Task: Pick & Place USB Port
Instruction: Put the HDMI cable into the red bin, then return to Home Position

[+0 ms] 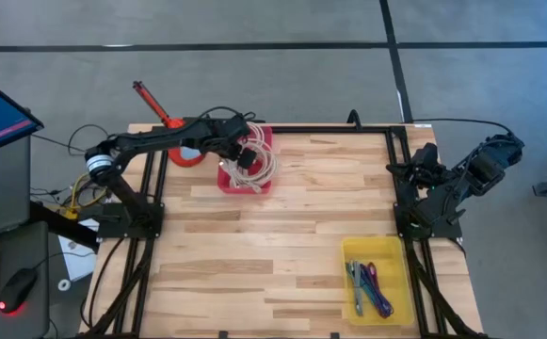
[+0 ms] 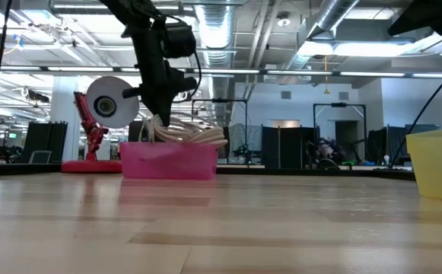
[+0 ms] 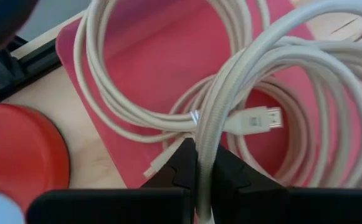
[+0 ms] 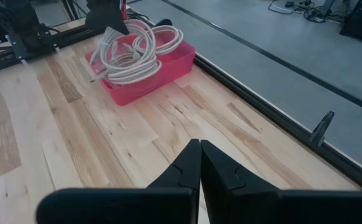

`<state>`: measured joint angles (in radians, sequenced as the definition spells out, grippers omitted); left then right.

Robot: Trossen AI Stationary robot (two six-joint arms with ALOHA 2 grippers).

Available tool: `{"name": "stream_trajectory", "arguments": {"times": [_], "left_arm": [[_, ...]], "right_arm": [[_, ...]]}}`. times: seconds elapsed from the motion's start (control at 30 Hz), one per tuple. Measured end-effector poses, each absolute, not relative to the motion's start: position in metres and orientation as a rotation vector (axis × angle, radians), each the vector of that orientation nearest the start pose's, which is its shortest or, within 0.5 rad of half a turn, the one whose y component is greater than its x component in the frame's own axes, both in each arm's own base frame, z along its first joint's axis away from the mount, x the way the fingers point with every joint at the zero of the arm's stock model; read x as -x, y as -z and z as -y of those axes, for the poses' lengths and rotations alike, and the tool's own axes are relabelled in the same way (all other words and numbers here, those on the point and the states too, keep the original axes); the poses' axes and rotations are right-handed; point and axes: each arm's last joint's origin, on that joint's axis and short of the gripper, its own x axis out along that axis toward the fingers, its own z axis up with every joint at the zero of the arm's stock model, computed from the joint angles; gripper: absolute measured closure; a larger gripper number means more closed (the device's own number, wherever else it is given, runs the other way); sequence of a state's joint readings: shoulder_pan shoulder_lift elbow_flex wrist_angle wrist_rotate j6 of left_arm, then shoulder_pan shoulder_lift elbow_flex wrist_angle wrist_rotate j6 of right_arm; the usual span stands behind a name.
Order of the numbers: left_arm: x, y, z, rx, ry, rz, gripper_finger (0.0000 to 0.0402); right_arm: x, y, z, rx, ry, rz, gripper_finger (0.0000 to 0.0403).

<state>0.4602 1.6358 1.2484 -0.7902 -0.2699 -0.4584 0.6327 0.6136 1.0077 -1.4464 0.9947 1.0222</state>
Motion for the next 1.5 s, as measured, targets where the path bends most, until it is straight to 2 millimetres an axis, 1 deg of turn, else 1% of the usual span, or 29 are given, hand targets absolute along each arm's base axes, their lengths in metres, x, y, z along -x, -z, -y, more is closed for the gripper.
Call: {"name": "stream_trajectory", "arguments": {"times": [0.13, 0.27, 0.5, 0.63, 0.7, 0.83, 1.03, 1.13, 1.2, 1.27, 1.37, 1.5], "left_arm": [[-0.287, -0.237, -0.153, 0.490, -0.913, -1.049, 0.0380], [-0.287, -0.239, -0.152, 0.486, -0.912, -1.036, 0.0349], [-0.284, -0.252, -0.147, 0.495, -0.883, -0.983, 0.0301], [-0.282, -0.263, -0.144, 0.558, -0.812, -0.932, 0.0287], [-0.283, -0.270, -0.141, 0.598, -0.771, -0.877, 0.0286], [-0.287, -0.289, -0.126, 0.598, -0.689, -0.763, 0.0292], [-0.290, -0.325, -0.097, 0.535, -0.557, -0.551, 0.0303], [-0.283, -0.338, -0.084, 0.439, -0.579, -0.508, 0.0308], [-0.275, -0.344, -0.081, 0.372, -0.639, -0.493, 0.0312], [-0.269, -0.352, -0.079, 0.357, -0.669, -0.455, 0.0314], [-0.262, -0.361, -0.071, 0.350, -0.644, -0.424, 0.0316], [-0.260, -0.369, -0.049, 0.274, -0.523, -0.425, 0.0316]], "right_arm": [[-0.054, -0.332, -0.009, -0.201, 0.625, -0.462, 0.0403], [-0.054, -0.332, -0.009, -0.201, 0.625, -0.463, 0.0403], [-0.054, -0.332, -0.009, -0.201, 0.625, -0.464, 0.0403], [-0.054, -0.332, -0.009, -0.198, 0.624, -0.465, 0.0403], [-0.054, -0.332, -0.009, -0.197, 0.624, -0.465, 0.0403], [-0.054, -0.332, -0.009, -0.197, 0.624, -0.465, 0.0403], [-0.054, -0.332, -0.009, -0.197, 0.625, -0.465, 0.0403], [-0.054, -0.332, -0.009, -0.197, 0.625, -0.465, 0.0403], [-0.054, -0.332, -0.009, -0.197, 0.624, -0.465, 0.0403], [-0.054, -0.332, -0.009, -0.197, 0.625, -0.465, 0.0403], [-0.054, -0.332, -0.009, -0.198, 0.625, -0.465, 0.0403], [-0.054, -0.332, -0.009, -0.200, 0.624, -0.463, 0.0403]]}}
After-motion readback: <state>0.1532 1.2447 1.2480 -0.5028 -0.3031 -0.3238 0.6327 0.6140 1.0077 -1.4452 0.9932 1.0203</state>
